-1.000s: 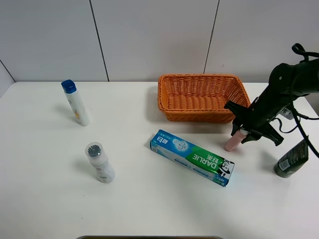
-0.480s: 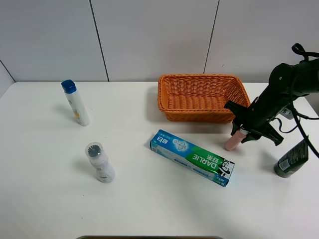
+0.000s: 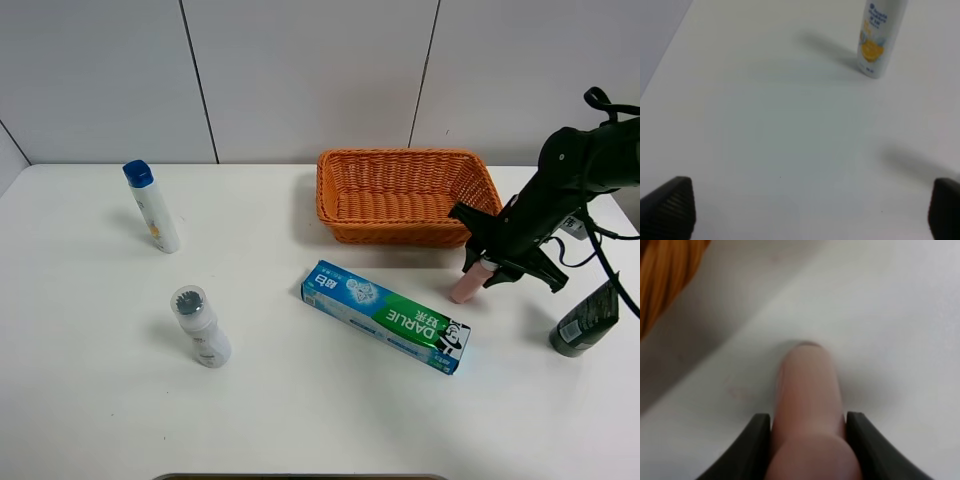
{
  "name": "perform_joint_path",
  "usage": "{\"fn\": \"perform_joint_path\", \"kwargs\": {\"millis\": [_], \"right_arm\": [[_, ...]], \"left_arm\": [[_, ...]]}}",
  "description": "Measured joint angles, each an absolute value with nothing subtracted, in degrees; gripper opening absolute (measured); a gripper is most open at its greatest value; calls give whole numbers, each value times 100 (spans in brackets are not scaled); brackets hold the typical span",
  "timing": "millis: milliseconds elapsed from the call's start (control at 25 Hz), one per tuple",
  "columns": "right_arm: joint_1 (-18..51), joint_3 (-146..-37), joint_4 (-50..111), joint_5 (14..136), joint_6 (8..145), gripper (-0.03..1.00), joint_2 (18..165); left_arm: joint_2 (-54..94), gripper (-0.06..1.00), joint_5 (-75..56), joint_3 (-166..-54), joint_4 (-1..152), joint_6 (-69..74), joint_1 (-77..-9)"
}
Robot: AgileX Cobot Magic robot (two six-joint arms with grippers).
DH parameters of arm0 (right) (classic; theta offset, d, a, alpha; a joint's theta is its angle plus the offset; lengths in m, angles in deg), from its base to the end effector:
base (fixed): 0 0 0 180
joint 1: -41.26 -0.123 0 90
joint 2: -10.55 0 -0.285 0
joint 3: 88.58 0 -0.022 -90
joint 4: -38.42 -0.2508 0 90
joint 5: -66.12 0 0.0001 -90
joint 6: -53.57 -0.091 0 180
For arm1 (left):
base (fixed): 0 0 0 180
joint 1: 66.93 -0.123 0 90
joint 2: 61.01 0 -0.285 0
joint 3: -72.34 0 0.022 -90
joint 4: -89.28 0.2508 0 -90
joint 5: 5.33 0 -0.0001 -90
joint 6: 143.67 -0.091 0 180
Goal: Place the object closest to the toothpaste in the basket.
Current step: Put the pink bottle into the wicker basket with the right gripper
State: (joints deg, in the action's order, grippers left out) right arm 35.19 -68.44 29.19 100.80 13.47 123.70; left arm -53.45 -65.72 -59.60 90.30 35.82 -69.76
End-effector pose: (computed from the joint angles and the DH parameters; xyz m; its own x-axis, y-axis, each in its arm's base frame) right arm 0.3263 0.0431 0.1406 -0.7458 0.6615 -0.0783 0.6346 0.7413 0.2186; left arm -0.0063 0.0011 0.2803 -0.4390 -0.0040 -0.8985 -0.0555 0.9982 0.0227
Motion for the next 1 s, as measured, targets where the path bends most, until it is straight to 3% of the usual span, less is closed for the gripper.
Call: {"fn": "perform_joint_path", "kwargs": {"millis": [400, 1000], "right_arm": [[3261, -6844, 2925, 10185, 1485, 37, 12005], [2873, -6844, 3351, 10387, 2019, 37, 10307]], "left_arm": [[-5345, 94, -6572, -5960, 9030, 3582, -6976], [-5345, 94, -6572, -5960, 9030, 3582, -6976]]}}
